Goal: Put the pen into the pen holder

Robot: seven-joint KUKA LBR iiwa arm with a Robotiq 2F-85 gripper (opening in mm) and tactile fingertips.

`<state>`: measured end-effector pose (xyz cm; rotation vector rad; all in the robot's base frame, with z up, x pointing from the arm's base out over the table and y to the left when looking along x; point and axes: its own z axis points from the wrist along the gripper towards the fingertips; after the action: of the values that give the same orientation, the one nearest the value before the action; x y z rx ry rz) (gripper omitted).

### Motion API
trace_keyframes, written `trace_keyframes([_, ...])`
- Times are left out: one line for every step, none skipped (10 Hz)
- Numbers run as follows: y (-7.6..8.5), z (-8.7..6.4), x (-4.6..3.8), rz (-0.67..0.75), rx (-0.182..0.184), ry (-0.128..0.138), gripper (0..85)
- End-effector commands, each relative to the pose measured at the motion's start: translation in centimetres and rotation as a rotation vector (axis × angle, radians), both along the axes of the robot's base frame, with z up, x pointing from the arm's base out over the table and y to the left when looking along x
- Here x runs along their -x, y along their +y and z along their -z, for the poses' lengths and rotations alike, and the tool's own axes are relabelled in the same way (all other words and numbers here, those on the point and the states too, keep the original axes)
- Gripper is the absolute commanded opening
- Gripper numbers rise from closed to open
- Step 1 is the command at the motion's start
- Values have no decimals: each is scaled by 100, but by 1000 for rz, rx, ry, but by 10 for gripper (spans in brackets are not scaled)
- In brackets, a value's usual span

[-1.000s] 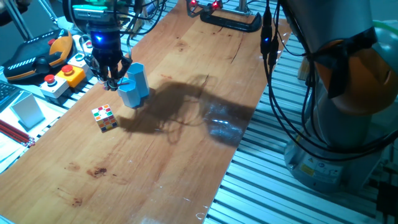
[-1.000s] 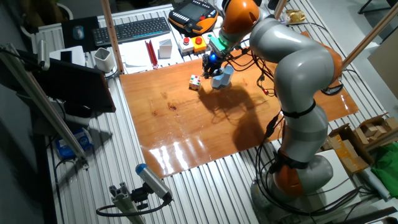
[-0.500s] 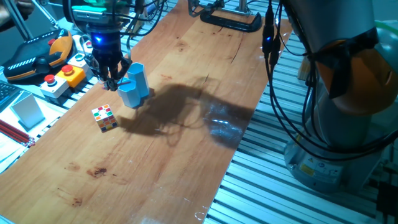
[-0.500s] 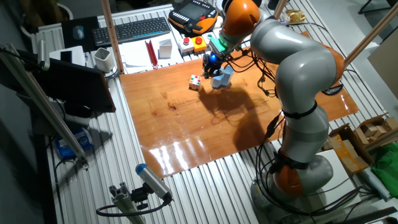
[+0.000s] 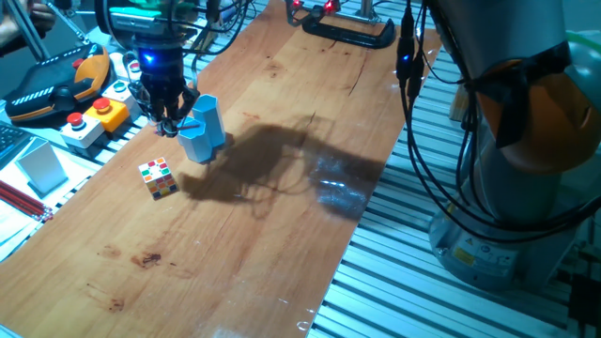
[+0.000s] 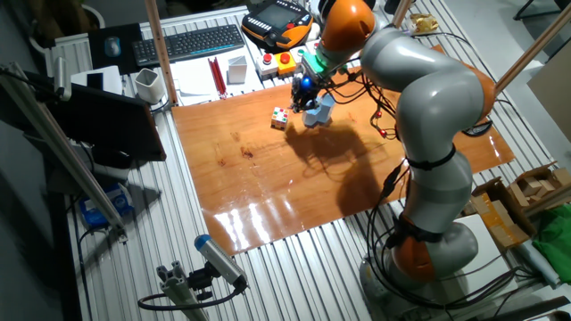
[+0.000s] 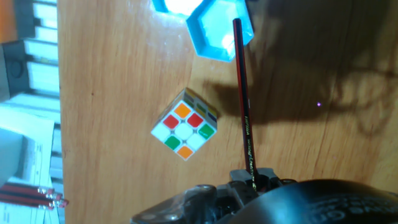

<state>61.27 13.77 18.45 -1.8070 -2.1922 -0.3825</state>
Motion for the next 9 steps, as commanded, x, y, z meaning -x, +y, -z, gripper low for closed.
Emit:
trace_keyframes([1, 0, 0, 1, -12, 3, 7])
trace_keyframes([2, -48, -9, -1, -15, 6, 7])
trace_keyframes([-3, -124, -26, 0, -22, 11, 7])
trace_keyframes([-10, -216, -34, 4, -34, 15, 7])
trace_keyframes([-16, -305, -32, 6, -43, 19, 7])
trace_keyframes([-17, -359, -23, 11, -60, 26, 7])
trace_keyframes([-21, -373, -15, 17, -81, 31, 7])
trace_keyframes([-18, -370, -15, 28, -106, 31, 7])
trace_keyframes([-16, -370, -19, 32, -123, 29, 7])
